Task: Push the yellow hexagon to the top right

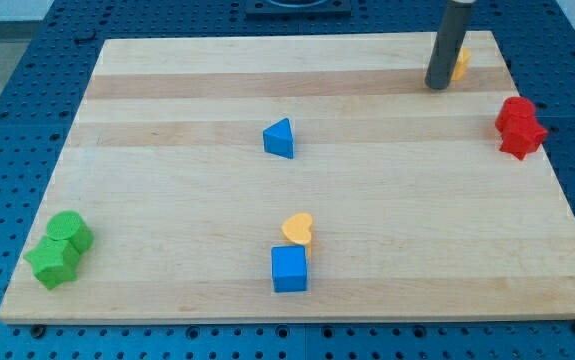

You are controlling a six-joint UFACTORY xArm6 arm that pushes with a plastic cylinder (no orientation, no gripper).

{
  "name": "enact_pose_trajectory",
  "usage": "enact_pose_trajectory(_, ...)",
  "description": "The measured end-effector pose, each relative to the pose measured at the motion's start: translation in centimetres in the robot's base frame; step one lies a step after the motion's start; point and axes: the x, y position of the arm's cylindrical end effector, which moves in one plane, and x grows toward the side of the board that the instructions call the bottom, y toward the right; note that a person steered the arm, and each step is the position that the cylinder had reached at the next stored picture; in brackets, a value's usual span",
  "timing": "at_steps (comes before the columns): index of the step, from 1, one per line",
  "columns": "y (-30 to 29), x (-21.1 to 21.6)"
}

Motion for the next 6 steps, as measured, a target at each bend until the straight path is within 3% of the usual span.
enact_pose_trajectory(2,2.3,-0.7)
enact_pose_trajectory(4,4.0,-5.8)
enact_pose_trajectory(6,2.8,-4.7)
